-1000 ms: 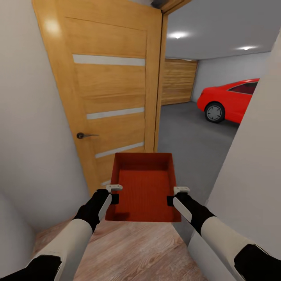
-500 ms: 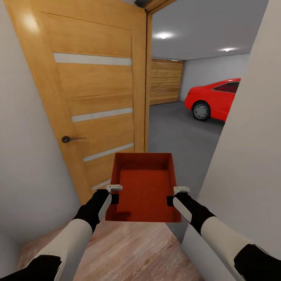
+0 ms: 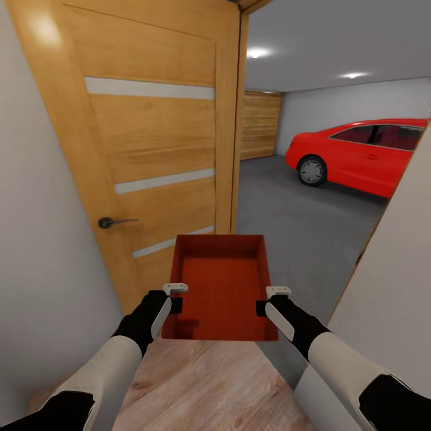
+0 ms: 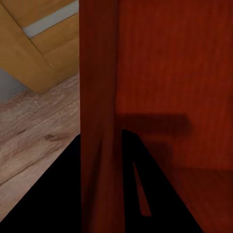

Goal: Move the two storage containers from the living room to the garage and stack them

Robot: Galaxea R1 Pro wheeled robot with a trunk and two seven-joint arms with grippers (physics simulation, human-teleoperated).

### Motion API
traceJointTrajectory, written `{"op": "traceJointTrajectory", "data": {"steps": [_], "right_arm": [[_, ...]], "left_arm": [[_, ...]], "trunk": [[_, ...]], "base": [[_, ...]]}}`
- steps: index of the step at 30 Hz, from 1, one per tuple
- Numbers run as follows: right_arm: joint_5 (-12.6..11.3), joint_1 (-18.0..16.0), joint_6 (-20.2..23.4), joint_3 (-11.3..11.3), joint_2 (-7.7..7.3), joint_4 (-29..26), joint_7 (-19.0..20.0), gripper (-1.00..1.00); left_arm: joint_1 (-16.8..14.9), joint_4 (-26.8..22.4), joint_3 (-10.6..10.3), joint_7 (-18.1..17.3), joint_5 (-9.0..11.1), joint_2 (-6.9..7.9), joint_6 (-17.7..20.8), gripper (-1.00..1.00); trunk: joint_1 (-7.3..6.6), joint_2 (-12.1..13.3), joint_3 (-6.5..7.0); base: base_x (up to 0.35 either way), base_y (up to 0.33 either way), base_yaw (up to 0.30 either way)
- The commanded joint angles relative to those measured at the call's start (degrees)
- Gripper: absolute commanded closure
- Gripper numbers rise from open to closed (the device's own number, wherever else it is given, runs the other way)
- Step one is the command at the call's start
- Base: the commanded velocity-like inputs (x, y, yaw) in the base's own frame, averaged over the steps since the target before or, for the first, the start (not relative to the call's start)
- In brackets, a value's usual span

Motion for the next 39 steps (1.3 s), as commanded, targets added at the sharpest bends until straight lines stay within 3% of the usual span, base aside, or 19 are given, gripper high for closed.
{"op": "traceJointTrajectory", "data": {"steps": [1, 27, 39], "right_arm": [[2.80, -0.12, -1.46, -2.70, -3.21, -0.12, -0.88, 1.00], [2.80, -0.12, -1.46, -2.70, -3.18, -0.12, -0.90, 1.00], [2.80, -0.12, -1.46, -2.70, -3.18, -0.12, -0.90, 1.00]], "left_arm": [[-0.01, 0.01, -0.19, 0.58, 0.28, 0.05, 0.36, 1.00], [-0.01, -0.08, -0.19, 0.58, 0.28, 0.05, 0.28, 1.00], [-0.01, -0.05, -0.18, 0.50, 0.28, 0.05, 0.57, 1.00]], "trunk": [[0.06, -0.13, -0.12], [0.06, -0.13, -0.12], [0.06, -0.13, -0.12]], "base": [[0.246, 0.213, -0.153], [0.022, 0.017, -0.279], [0.140, 0.104, -0.027]]}}
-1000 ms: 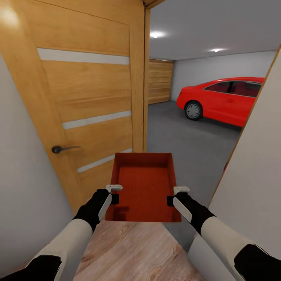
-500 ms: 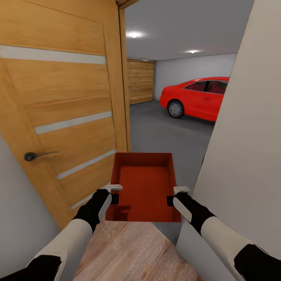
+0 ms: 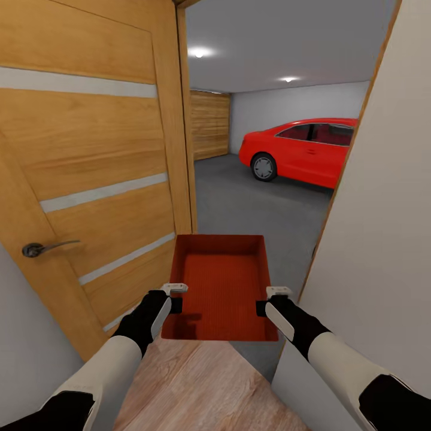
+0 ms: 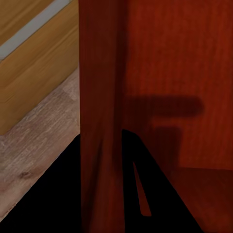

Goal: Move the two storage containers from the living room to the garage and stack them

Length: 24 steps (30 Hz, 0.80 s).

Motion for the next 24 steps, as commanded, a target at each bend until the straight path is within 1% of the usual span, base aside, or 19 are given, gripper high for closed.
{"op": "traceJointTrajectory", "data": {"steps": [1, 15, 21, 24], "right_arm": [[2.81, -0.12, -1.62, -2.63, -3.23, -0.13, -0.87, 1.00], [2.81, -0.12, -1.60, -2.63, -3.25, -0.13, -0.83, 1.00], [2.81, -0.12, -1.54, -2.63, -3.23, -0.13, -0.87, 1.00], [2.81, -0.12, -1.53, -2.63, -3.23, -0.13, -0.87, 1.00]], "left_arm": [[-0.01, 0.03, -0.26, 0.57, 0.44, 0.03, 0.35, 1.00], [-0.01, 0.07, -0.25, 0.65, 0.44, 0.03, 0.31, 1.00], [-0.01, 0.08, -0.26, 0.65, 0.44, 0.04, 0.23, 1.00], [-0.01, 0.07, -0.26, 0.65, 0.44, 0.03, 0.13, 1.00]], "trunk": [[0.06, -0.13, -0.13], [0.06, -0.13, -0.13], [0.06, -0.13, -0.13], [0.06, -0.13, -0.13]], "base": [[0.242, 0.213, 0.000], [0.245, 0.217, -0.009], [0.230, 0.198, -0.199], [0.056, 0.041, -0.239]]}}
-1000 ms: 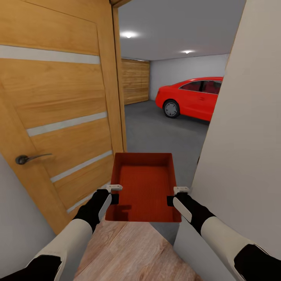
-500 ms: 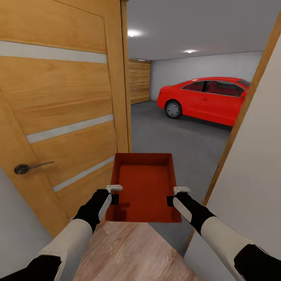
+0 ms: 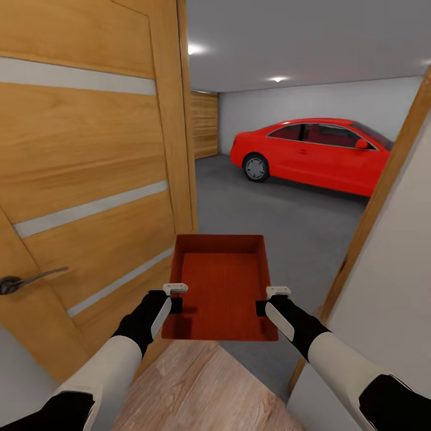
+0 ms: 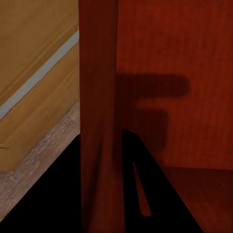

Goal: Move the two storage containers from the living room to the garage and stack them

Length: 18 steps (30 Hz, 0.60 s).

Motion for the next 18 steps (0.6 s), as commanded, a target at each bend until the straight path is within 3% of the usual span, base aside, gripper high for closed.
{"op": "traceJointTrajectory", "data": {"steps": [1, 18], "right_arm": [[2.76, -0.12, -1.37, -2.70, -3.18, -0.14, -0.95, 1.00], [2.76, -0.12, -1.37, -2.70, -3.18, -0.14, -0.95, 1.00]], "left_arm": [[-0.01, 0.01, -0.21, 0.58, 0.34, 0.07, 0.32, 1.00], [-0.01, 0.01, -0.21, 0.58, 0.34, 0.05, 0.25, 1.00]], "trunk": [[0.04, -0.14, -0.13], [0.04, -0.14, -0.13]], "base": [[0.018, 0.013, -0.240], [0.001, 0.001, -0.241]]}}
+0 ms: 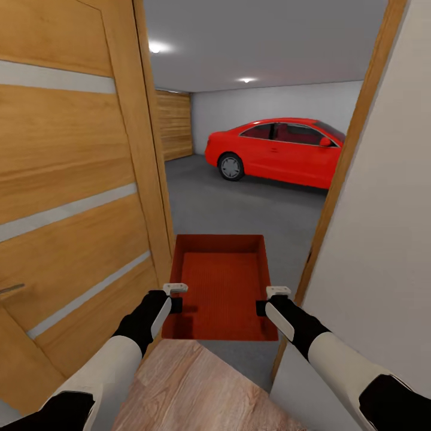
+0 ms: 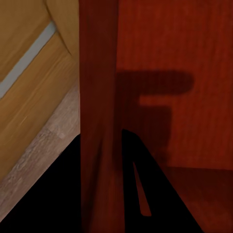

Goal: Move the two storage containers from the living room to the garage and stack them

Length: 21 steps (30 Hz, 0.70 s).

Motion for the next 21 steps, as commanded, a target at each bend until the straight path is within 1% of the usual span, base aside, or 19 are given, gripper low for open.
{"op": "traceJointTrajectory", "data": {"steps": [1, 4, 5, 21], "right_arm": [[2.75, -0.12, -1.26, -2.73, -3.18, -0.14, -0.96, 1.00], [2.75, -0.12, -1.26, -2.73, -3.18, -0.14, -0.96, 1.00], [2.75, -0.12, -1.26, -2.73, -3.18, -0.14, -0.96, 1.00], [2.75, -0.12, -1.26, -2.73, -3.18, -0.14, -0.87, 1.00]], "left_arm": [[-0.01, 0.00, -0.19, 0.59, 0.34, 0.06, 0.36, 1.00], [-0.01, 0.02, -0.18, 0.59, 0.34, 0.06, 0.41, 1.00], [-0.01, 0.03, -0.19, 0.59, 0.34, 0.07, 0.53, 1.00], [-0.01, 0.03, -0.19, 0.59, 0.34, 0.04, 0.70, 1.00]], "trunk": [[0.04, -0.14, -0.13], [0.04, -0.14, -0.13], [0.04, -0.14, -0.13], [0.04, -0.14, -0.13]], "base": [[0.000, 0.000, -0.241], [0.002, 0.000, -0.241], [0.163, 0.171, -0.051], [0.208, 0.231, -0.004]]}}
